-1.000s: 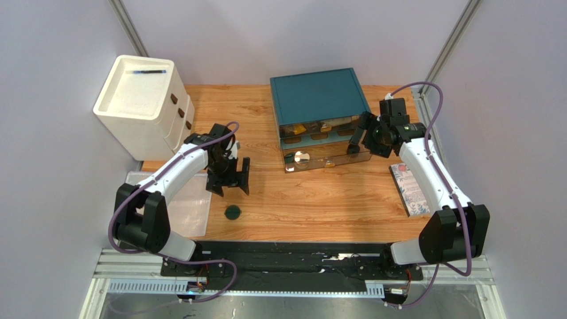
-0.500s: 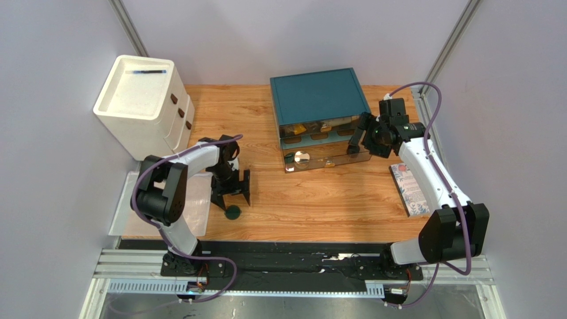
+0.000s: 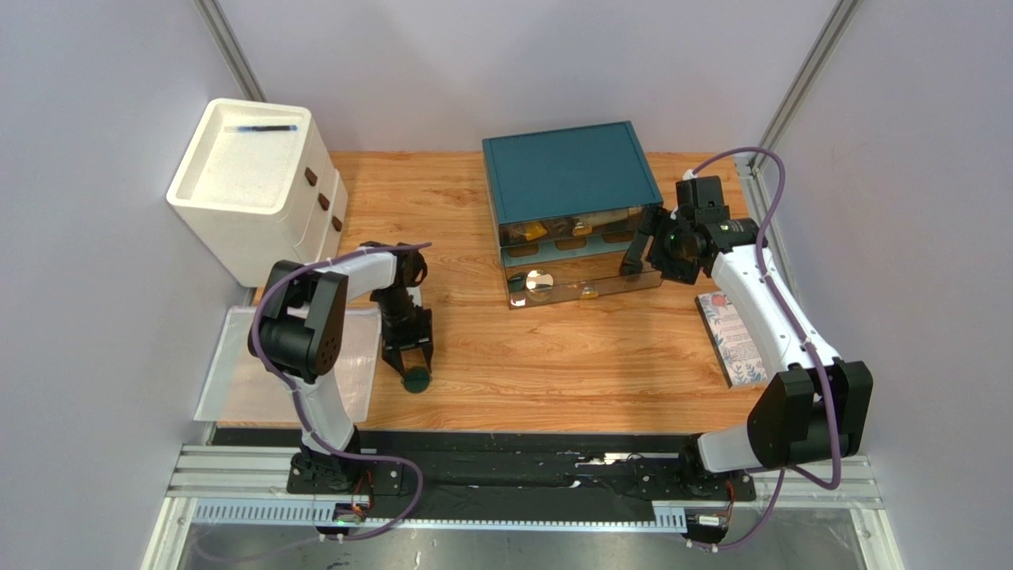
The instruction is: Organize the makeup
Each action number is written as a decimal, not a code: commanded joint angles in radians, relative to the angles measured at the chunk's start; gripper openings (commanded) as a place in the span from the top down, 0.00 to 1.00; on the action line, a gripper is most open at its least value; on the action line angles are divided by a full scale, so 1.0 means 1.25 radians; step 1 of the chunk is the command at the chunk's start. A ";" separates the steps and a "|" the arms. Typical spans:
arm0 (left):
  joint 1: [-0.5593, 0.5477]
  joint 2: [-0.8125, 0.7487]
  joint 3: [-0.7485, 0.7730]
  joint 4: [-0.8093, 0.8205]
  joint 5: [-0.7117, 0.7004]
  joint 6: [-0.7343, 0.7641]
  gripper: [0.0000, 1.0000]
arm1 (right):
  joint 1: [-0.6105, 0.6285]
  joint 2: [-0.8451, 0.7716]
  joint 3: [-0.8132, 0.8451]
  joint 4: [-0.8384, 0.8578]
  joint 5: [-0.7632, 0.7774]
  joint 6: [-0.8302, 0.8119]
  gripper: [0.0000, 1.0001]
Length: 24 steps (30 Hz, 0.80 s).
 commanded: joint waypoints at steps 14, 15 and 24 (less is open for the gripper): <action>-0.060 0.113 0.035 -0.053 -0.051 0.012 0.88 | -0.023 0.013 0.020 0.008 -0.028 -0.031 0.22; -0.062 0.116 0.038 -0.057 -0.054 0.011 0.92 | -0.024 0.012 0.018 0.007 -0.028 -0.030 0.22; -0.097 0.083 0.173 -0.092 -0.013 0.031 1.00 | -0.033 -0.010 0.007 0.010 -0.029 -0.038 0.22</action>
